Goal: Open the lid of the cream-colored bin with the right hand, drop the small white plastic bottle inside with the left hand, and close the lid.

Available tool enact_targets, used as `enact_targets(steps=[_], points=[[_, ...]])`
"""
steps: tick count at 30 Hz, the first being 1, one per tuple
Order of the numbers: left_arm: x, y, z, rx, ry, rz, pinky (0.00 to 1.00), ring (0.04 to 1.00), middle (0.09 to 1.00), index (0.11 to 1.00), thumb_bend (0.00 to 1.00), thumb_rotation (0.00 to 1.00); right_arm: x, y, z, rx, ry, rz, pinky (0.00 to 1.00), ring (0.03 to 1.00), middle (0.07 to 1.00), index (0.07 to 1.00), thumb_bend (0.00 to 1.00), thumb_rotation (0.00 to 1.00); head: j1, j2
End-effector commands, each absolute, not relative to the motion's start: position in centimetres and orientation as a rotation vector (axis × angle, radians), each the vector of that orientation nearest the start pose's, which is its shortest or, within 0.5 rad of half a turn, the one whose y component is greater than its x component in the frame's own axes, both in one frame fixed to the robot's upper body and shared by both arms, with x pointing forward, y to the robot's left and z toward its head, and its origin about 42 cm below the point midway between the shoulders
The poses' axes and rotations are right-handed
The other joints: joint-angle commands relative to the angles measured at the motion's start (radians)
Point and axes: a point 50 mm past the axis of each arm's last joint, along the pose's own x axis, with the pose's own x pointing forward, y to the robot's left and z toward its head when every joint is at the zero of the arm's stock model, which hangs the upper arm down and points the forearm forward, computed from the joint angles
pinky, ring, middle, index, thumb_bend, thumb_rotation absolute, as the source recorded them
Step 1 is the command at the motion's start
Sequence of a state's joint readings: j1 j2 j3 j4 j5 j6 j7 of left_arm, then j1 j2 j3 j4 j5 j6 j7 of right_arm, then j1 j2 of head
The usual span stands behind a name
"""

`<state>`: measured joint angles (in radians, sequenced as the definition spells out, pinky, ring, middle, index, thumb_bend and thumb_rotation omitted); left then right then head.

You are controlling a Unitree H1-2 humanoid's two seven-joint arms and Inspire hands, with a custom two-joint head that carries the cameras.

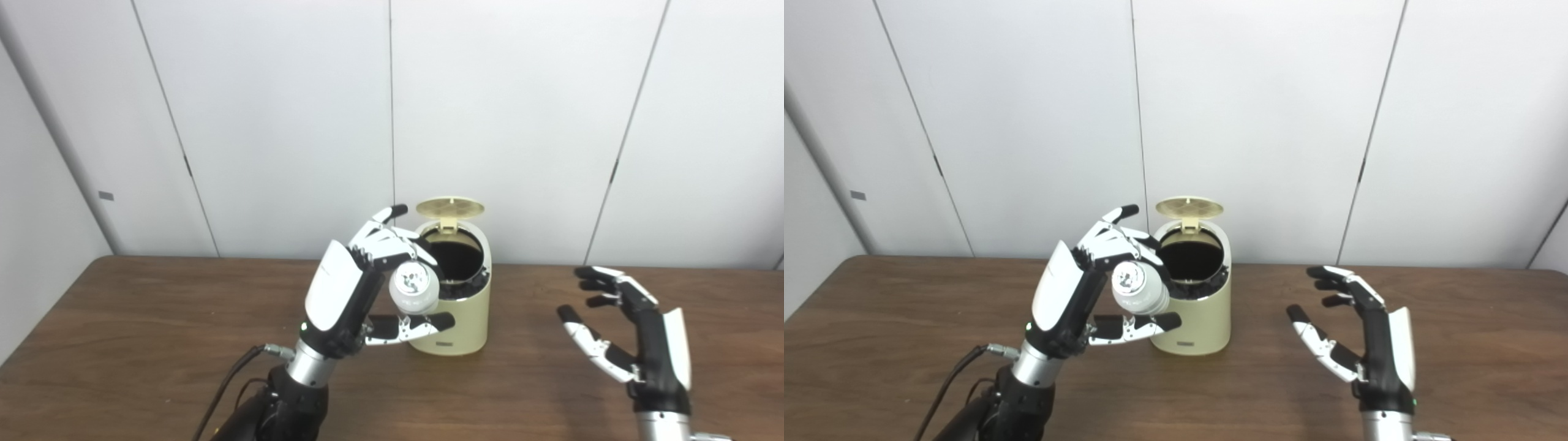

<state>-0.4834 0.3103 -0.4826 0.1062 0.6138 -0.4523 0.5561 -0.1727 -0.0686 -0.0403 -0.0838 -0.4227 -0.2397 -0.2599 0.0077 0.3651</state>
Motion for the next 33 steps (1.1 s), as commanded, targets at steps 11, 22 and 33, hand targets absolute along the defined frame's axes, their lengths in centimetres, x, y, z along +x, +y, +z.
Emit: enact_targets(steps=[11, 22, 33], points=[[40.7, 13.7, 24.2, 0.625, -1.169, -0.063, 0.95, 0.725, 0.496, 0.461, 0.52, 0.0, 32.2, -22.8, 21.0, -0.435, -0.632, -0.275, 0.54, 0.659, 0.691, 0.645, 0.27, 0.23, -0.027, -0.005], [41.8, 12.9, 24.3, 0.612, -1.239, -0.03, 0.39, 0.458, 0.477, 0.484, 0.51, 0.0, 32.1, -22.5, 20.9, -0.433, -0.634, -0.286, 0.52, 0.643, 0.679, 0.635, 0.27, 0.28, -0.047, -0.009], [42.3, 12.4, 24.5, 0.593, -1.275, -0.018, 0.37, 0.446, 0.485, 0.48, 0.5, 0.0, 32.0, -22.5, 20.9, -0.439, -0.63, -0.288, 0.53, 0.651, 0.688, 0.633, 0.27, 0.32, -0.052, -0.007]])
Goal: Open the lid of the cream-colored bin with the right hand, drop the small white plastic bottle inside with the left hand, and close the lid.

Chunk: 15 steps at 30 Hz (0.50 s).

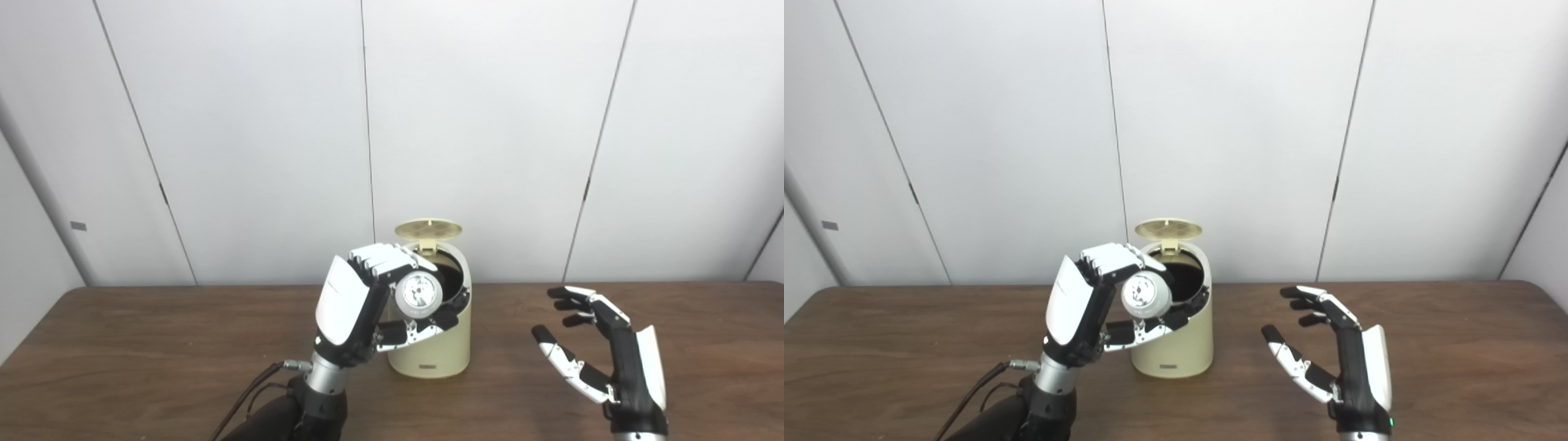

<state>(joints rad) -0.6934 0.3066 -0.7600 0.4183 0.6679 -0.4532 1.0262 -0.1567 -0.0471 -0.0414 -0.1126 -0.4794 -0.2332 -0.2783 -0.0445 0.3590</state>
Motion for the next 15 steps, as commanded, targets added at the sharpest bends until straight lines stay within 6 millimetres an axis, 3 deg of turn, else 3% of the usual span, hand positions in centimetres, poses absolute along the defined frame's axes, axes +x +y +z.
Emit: enact_targets(steps=[1, 15], points=[[42.31, 12.34, 24.52, 0.591, -1.277, -0.018, 0.37, 0.447, 0.486, 0.479, 0.5, 0.0, 32.07, -22.49, 20.81, -0.438, -0.629, -0.288, 0.54, 0.656, 0.691, 0.631, 0.28, 0.32, -0.001, -0.001], [42.83, 11.93, 24.55, 0.62, -1.308, -0.031, 0.39, 0.467, 0.488, 0.467, 0.5, 0.0, 31.76, -22.3, 20.69, -0.443, -0.631, -0.287, 0.52, 0.643, 0.685, 0.62, 0.28, 0.34, -0.019, -0.016]])
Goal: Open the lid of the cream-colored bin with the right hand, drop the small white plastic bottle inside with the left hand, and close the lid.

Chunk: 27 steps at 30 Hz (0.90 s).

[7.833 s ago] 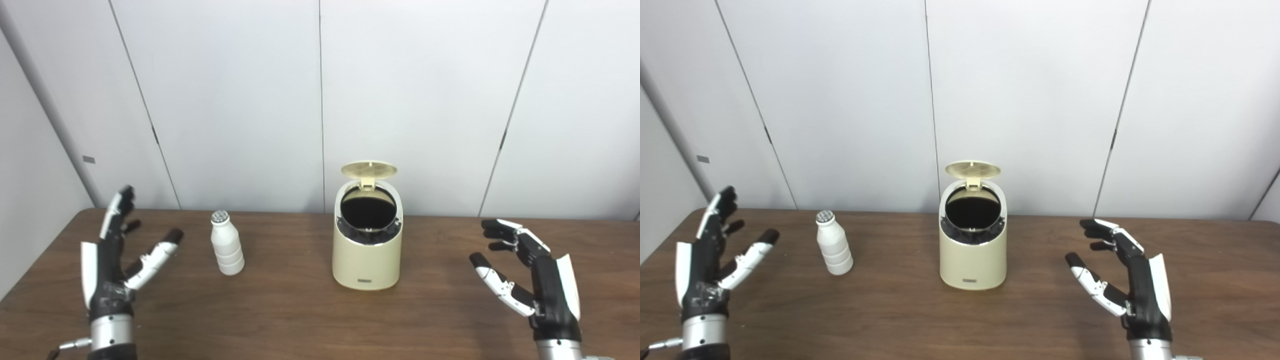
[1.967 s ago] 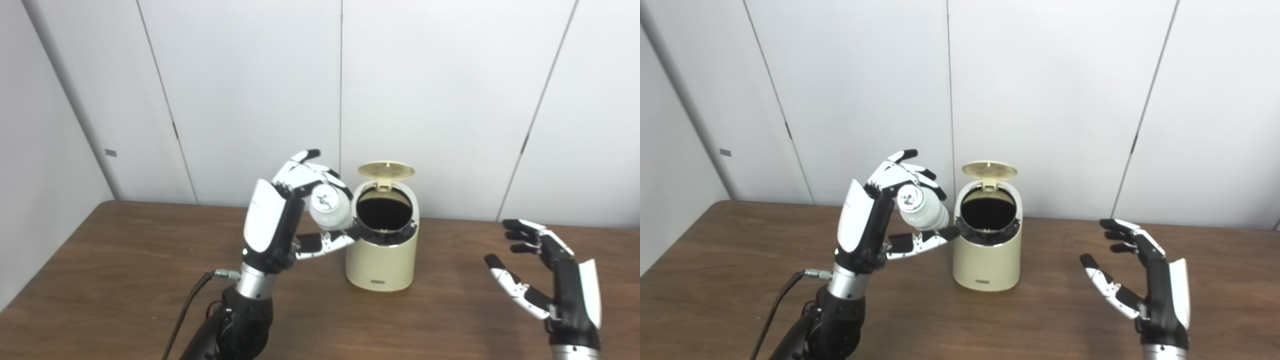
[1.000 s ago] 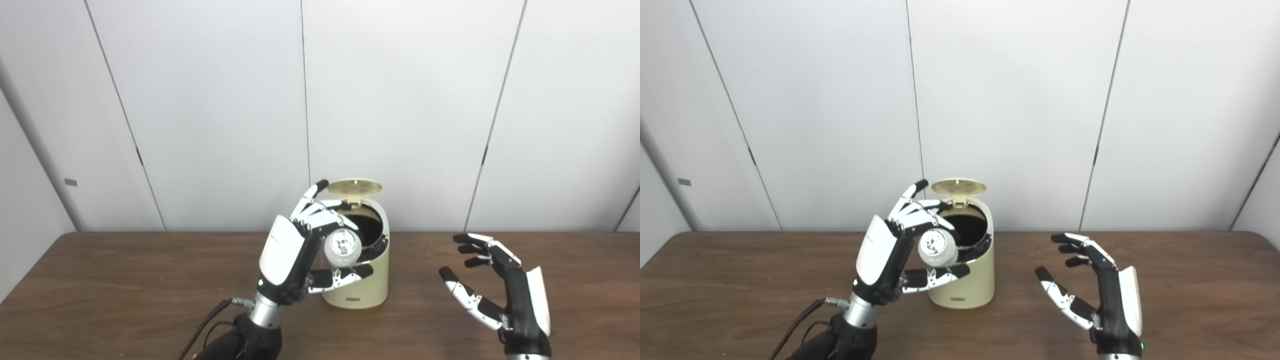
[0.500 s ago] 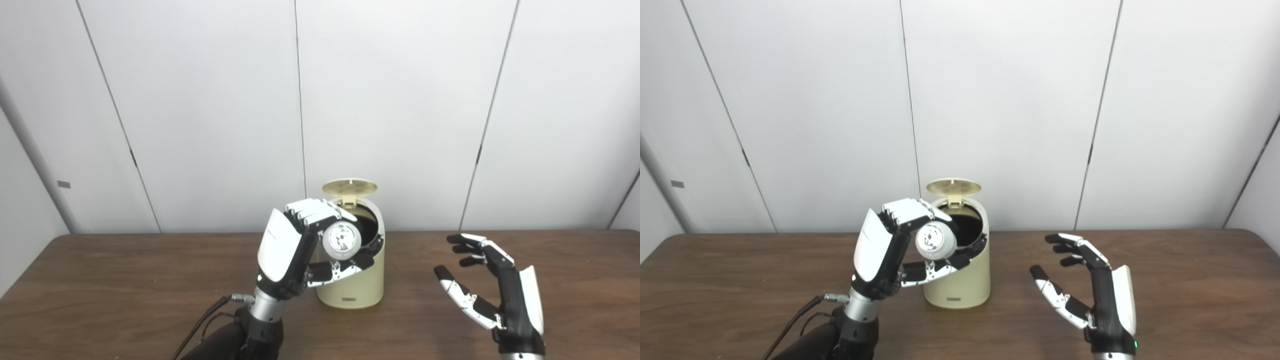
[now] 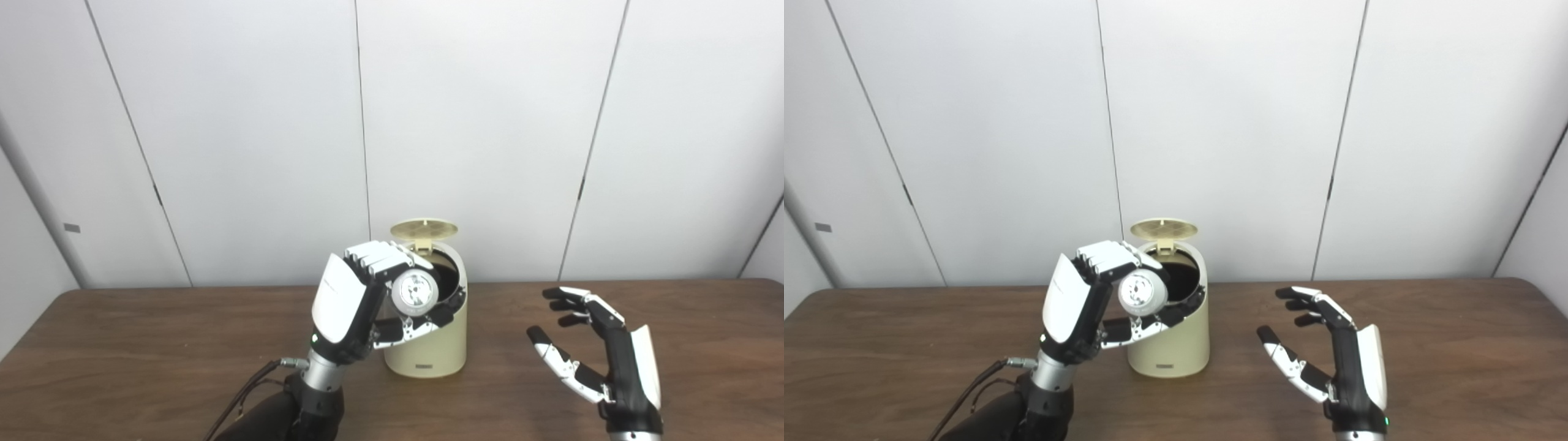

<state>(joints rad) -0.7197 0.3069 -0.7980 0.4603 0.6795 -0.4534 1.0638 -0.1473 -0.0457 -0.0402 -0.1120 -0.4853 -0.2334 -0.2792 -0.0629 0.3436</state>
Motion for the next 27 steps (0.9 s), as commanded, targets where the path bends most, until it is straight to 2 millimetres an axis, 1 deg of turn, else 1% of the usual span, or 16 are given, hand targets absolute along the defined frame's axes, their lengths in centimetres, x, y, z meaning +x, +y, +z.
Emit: enact_targets(steps=[1, 5, 8, 11, 16, 19, 20, 23, 27], points=[[42.9, 11.9, 24.6, 0.621, -1.313, -0.034, 0.39, 0.469, 0.49, 0.465, 0.5, 0.0, 31.7, -22.3, 20.7, -0.444, -0.631, -0.288, 0.51, 0.638, 0.683, 0.618, 0.28, 0.34, -0.003, -0.003], [43.2, 11.6, 24.6, 0.652, -1.355, -0.048, 0.39, 0.472, 0.49, 0.464, 0.5, 0.0, 31.8, -22.1, 20.5, -0.439, -0.632, -0.283, 0.49, 0.627, 0.676, 0.621, 0.27, 0.29, -0.015, -0.017], [43.3, 11.6, 24.5, 0.667, -1.373, -0.064, 0.4, 0.473, 0.487, 0.466, 0.5, 0.0, 31.6, -21.9, 20.5, -0.441, -0.633, -0.278, 0.46, 0.607, 0.673, 0.611, 0.26, 0.26, -0.021, -0.026], [43.7, 11.5, 24.4, 0.672, -1.371, -0.069, 0.4, 0.473, 0.492, 0.463, 0.5, 0.0, 31.4, -21.5, 20.7, -0.448, -0.627, -0.28, 0.53, 0.659, 0.69, 0.586, 0.25, 0.26, -0.029, -0.03], [44.6, 11.3, 24.1, 0.682, -1.355, -0.06, 0.4, 0.474, 0.497, 0.457, 0.5, 0.0, 31.1, -21.0, 20.8, -0.452, -0.624, -0.282, 0.54, 0.665, 0.692, 0.572, 0.25, 0.19, -0.033, -0.031], [45.1, 11.2, 24.2, 0.685, -1.344, -0.051, 0.4, 0.472, 0.504, 0.451, 0.5, 0.0, 31.1, -20.8, 20.9, -0.451, -0.623, -0.283, 0.54, 0.667, 0.694, 0.562, 0.24, 0.19, -0.036, -0.031], [45.3, 11.2, 24.3, 0.687, -1.339, -0.05, 0.39, 0.47, 0.506, 0.451, 0.5, 0.0, 31.1, -20.8, 20.8, -0.451, -0.622, -0.282, 0.54, 0.67, 0.696, 0.568, 0.24, 0.18, -0.036, -0.031], [45.9, 11.3, 24.4, 0.697, -1.335, -0.04, 0.39, 0.467, 0.507, 0.452, 0.5, 0.0, 31.2, -20.8, 20.8, -0.448, -0.62, -0.282, 0.55, 0.673, 0.697, 0.579, 0.24, 0.13, -0.037, -0.033], [46.4, 11.3, 24.5, 0.704, -1.314, -0.024, 0.39, 0.465, 0.507, 0.451, 0.5, 0.0, 31.2, -20.8, 20.8, -0.45, -0.62, -0.284, 0.54, 0.672, 0.695, 0.579, 0.25, 0.12, -0.038, -0.035]])
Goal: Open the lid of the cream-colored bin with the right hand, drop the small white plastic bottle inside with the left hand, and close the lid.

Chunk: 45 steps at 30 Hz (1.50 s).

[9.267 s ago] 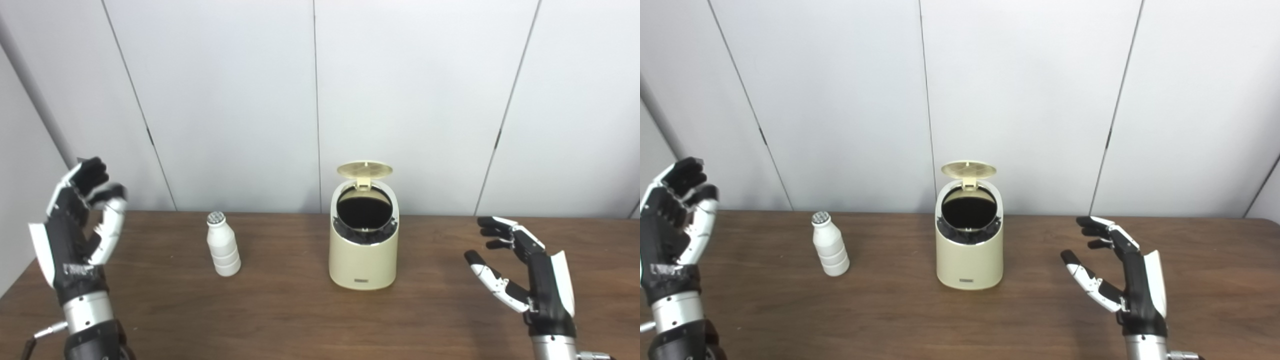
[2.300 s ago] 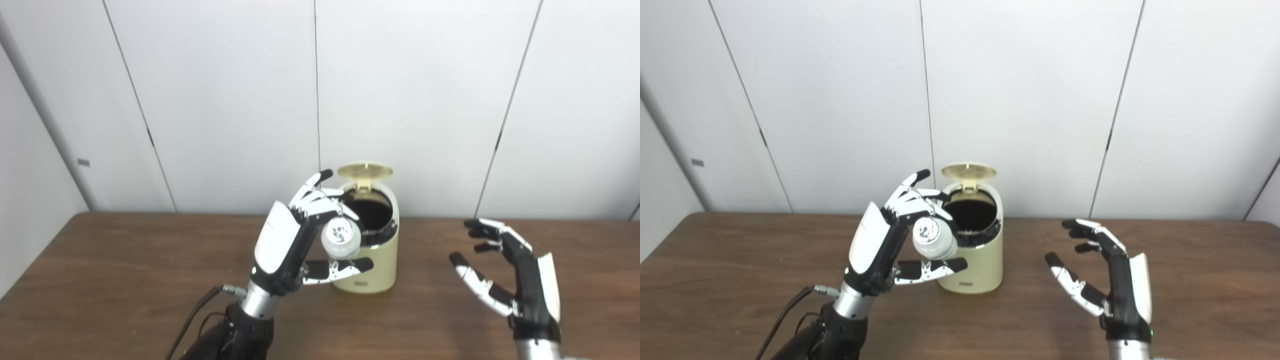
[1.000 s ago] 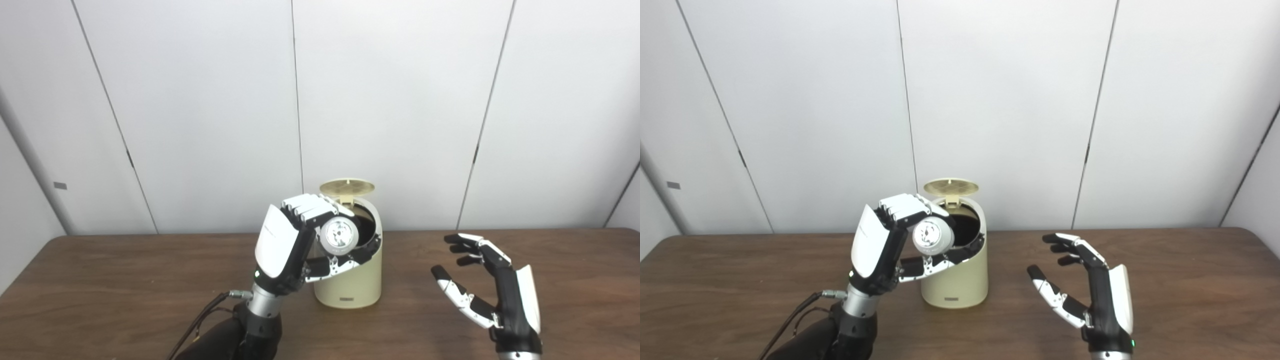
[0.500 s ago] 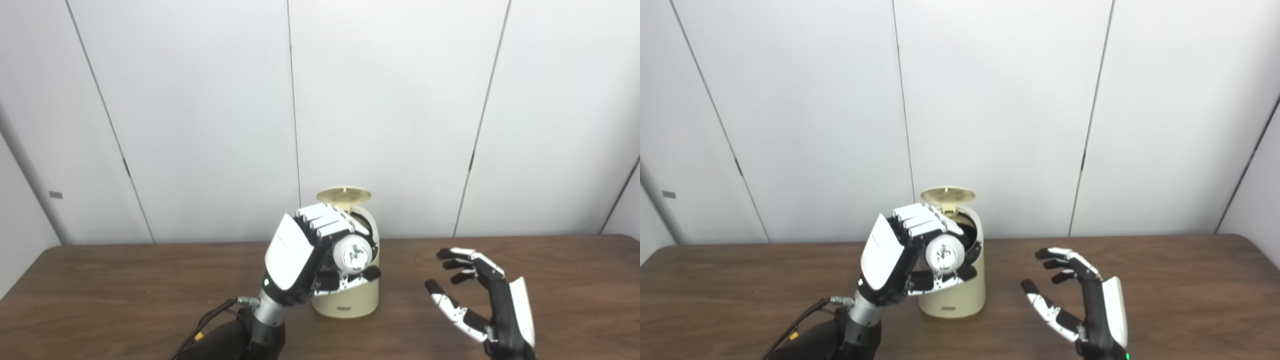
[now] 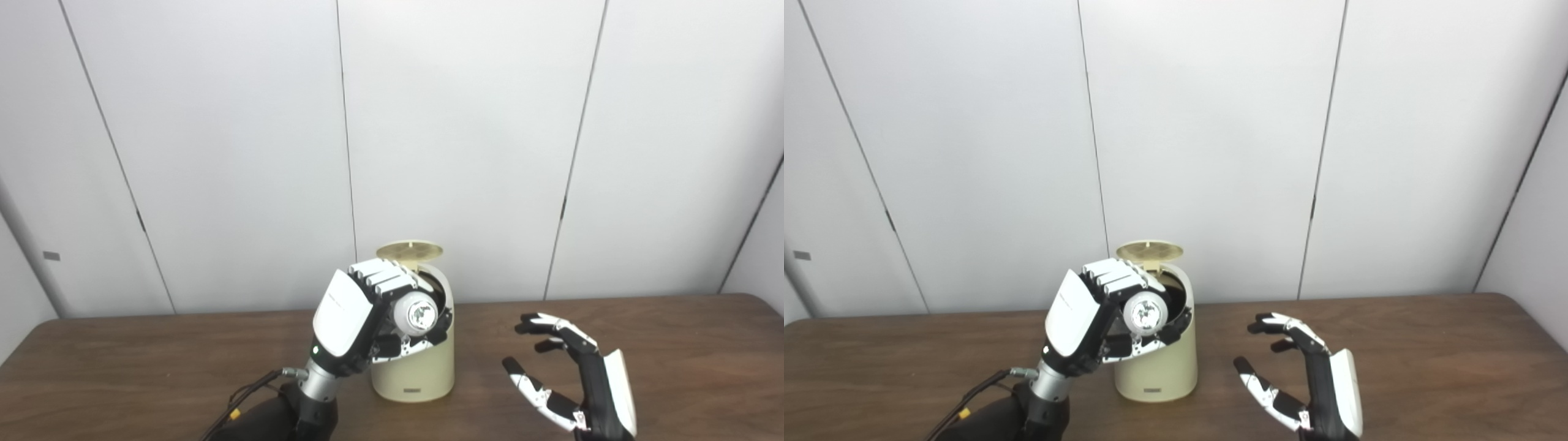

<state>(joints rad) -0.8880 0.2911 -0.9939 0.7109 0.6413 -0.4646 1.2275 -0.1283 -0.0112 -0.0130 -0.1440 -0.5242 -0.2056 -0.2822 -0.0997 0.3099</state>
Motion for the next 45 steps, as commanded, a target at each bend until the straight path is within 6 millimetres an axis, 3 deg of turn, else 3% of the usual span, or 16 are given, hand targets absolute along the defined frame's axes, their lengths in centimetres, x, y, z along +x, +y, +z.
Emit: enact_targets(steps=[1, 12, 17, 22, 27, 45], points=[[46.6, 11.4, 24.5, 0.705, -1.305, -0.018, 0.39, 0.466, 0.507, 0.45, 0.5, 0.0, 31.2, -20.8, 20.8, -0.453, -0.619, -0.285, 0.54, 0.671, 0.694, 0.582, 0.25, 0.13, -0.001, -0.001], [48.4, 11.0, 25.0, 0.691, -1.189, 0.046, 0.38, 0.463, 0.497, 0.462, 0.5, 0.0, 31.1, -20.9, 20.7, -0.452, -0.624, -0.286, 0.52, 0.659, 0.694, 0.572, 0.25, 0.14, 0.013, 0.0], [48.7, 10.6, 25.1, 0.667, -1.148, 0.051, 0.38, 0.469, 0.492, 0.465, 0.5, 0.0, 31.1, -20.8, 21.0, -0.437, -0.629, -0.277, 0.51, 0.655, 0.694, 0.542, 0.24, 0.2, 0.006, -0.002], [48.9, 10.4, 25.0, 0.639, -1.091, 0.062, 0.37, 0.468, 0.491, 0.467, 0.5, 0.0, 31.1, -20.8, 20.9, -0.447, -0.628, -0.28, 0.54, 0.671, 0.699, 0.585, 0.24, 0.14, 0.003, 0.0], [49.0, 10.3, 24.8, 0.599, -1.026, 0.071, 0.37, 0.468, 0.488, 0.469, 0.5, 0.0, 31.2, -20.7, 20.9, -0.449, -0.629, -0.282, 0.55, 0.674, 0.701, 0.584, 0.25, 0.21, -0.001, 0.002], [48.9, 10.4, 23.8, 0.584, -0.927, 0.025, 0.39, 0.463, 0.492, 0.469, 0.5, 0.0, 31.3, -20.7, 20.9, -0.444, -0.643, -0.287, 0.5, 0.644, 0.687, 0.591, 0.26, 0.31, -0.01, 0.011]])
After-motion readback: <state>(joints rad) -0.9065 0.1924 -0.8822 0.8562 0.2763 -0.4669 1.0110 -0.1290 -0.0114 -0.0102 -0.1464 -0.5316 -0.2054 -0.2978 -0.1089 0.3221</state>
